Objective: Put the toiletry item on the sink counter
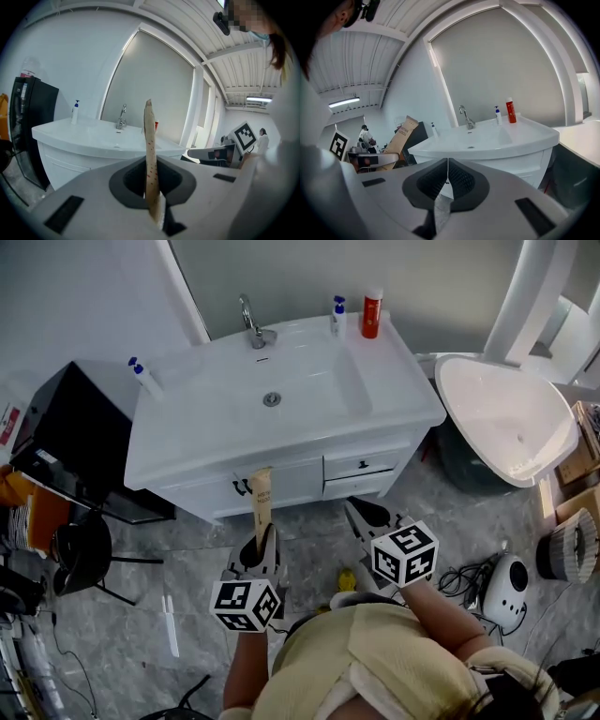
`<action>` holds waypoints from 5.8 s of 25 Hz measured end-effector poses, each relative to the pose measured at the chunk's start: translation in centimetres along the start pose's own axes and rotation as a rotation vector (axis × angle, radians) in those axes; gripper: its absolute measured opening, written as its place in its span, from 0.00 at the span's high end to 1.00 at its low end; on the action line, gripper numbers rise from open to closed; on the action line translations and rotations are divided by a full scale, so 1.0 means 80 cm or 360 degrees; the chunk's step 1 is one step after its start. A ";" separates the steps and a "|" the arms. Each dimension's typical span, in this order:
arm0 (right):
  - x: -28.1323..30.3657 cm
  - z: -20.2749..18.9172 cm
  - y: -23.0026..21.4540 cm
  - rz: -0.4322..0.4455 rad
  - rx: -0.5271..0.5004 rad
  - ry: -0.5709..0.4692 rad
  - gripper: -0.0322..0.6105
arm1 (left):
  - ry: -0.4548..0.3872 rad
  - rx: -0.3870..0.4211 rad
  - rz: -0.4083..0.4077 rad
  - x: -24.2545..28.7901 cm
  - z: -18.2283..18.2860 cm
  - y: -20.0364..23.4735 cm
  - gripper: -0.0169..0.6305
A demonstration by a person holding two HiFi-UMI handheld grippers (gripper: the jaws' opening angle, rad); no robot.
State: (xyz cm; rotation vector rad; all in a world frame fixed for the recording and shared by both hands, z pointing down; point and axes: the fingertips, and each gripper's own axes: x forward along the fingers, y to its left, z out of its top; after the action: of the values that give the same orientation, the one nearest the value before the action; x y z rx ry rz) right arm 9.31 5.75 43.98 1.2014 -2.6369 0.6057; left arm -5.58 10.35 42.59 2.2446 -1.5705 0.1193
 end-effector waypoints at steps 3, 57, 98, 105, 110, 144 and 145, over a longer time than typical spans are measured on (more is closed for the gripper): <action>0.014 0.009 -0.019 0.0012 -0.0001 0.0006 0.91 | 0.0007 0.0003 0.0011 0.024 0.007 0.001 0.91; 0.337 0.162 -0.097 -0.0094 0.0030 -0.0027 0.91 | 0.0096 -0.0009 -0.0112 0.286 0.170 0.254 0.91; 0.512 0.208 -0.142 0.0062 -0.0028 0.0170 0.91 | 0.0427 0.0313 -0.0019 0.456 0.216 0.404 0.91; 0.532 0.202 -0.151 0.0094 -0.0020 0.0215 0.91 | 0.0543 0.0412 0.0008 0.487 0.210 0.428 0.91; 0.540 0.196 -0.160 0.0116 -0.0013 0.0244 0.91 | 0.0596 0.0421 -0.0025 0.507 0.212 0.435 0.91; 0.552 0.163 -0.179 0.0206 0.0053 0.0377 0.91 | 0.1049 0.1382 -0.0164 0.589 0.201 0.490 0.91; 0.552 0.163 -0.179 0.0206 0.0055 0.0378 0.91 | 0.1058 0.1398 -0.0172 0.590 0.200 0.490 0.91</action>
State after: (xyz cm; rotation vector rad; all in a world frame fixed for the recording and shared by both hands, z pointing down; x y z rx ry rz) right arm -8.85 -38.42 50.78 0.9083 -2.5243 0.7676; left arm -26.77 -48.63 52.26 2.4313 -1.1088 1.5998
